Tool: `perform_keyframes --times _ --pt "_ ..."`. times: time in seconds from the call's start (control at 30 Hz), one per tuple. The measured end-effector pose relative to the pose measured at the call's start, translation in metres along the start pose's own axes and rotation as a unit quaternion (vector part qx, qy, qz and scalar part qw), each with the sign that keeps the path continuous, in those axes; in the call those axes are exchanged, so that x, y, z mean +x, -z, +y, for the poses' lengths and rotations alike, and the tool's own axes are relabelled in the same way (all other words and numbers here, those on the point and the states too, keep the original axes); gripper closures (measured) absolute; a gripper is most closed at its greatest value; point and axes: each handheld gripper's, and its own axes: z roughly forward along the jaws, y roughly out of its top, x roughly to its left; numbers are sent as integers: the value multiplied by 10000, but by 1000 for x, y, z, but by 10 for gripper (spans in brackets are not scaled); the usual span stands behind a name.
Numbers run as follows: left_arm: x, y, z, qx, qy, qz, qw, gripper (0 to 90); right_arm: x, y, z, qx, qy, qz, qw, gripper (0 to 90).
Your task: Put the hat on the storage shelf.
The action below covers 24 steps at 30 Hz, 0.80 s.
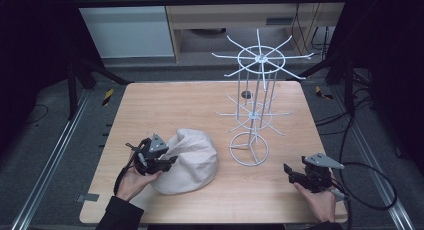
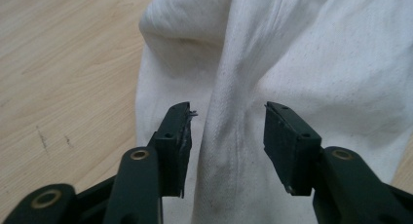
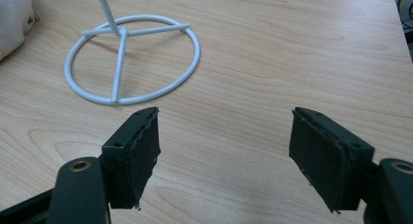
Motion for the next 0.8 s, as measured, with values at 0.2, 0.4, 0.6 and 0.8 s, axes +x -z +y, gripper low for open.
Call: perform_keyframes --times 0.2,0.4,0.6,0.8 --pt "-1 -8 -1 228 -41 -50 9997 639 0 -1 0 27 7 5 10000 270" --pt "-1 -7 -1 308 73 -122 9994 840 1 -1 0 29 7 14 10000 272" --pt "2 -1 -1 221 291 -289 9989 874 0 -1 0 49 11 11 10000 272" --pt "6 16 -1 -246 523 -453 9973 878 0 -1 -1 32 25 2 10000 272"
